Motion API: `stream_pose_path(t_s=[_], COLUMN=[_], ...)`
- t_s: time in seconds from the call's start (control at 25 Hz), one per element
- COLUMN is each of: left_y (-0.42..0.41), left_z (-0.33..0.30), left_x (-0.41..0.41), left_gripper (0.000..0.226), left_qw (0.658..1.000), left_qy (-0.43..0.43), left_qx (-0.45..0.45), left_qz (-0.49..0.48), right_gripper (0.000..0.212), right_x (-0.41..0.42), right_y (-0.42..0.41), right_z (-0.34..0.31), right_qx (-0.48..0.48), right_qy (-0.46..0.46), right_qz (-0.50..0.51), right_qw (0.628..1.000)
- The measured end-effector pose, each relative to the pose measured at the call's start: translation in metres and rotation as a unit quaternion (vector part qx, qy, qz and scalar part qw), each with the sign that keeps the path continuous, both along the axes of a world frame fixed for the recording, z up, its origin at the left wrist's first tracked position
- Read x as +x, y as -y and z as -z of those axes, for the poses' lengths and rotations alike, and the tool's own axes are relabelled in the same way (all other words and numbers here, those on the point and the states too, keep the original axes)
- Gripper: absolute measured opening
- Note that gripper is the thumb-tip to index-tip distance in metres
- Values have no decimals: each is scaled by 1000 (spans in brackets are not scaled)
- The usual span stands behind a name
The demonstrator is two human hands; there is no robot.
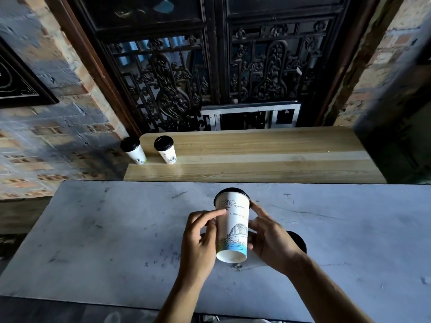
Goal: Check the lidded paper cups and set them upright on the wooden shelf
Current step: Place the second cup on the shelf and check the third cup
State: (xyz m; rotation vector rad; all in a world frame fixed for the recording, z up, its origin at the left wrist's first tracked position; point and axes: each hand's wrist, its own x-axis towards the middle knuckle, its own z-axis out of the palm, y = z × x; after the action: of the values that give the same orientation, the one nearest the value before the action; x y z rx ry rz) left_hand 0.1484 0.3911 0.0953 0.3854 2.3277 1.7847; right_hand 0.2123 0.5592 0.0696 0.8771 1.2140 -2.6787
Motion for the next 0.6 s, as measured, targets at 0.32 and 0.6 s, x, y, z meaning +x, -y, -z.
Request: stream_pose_path(t_s=[0.32,0.6], left_y=[-4,-5], left_z=[-6,-4], left_x=[4,5], left_gripper=[18,13], left_qw=[993,989], left_qy=[101,127], left_qx=[57,66], left_qz=[-25,-28], right_gripper=[67,60], right_x=[2,-2], right_y=[4,2], right_z=[3,4], right_qx=[-33,-17], right_qy=[-22,-42], right_qz=[-18,-44], right_qw=[999,998])
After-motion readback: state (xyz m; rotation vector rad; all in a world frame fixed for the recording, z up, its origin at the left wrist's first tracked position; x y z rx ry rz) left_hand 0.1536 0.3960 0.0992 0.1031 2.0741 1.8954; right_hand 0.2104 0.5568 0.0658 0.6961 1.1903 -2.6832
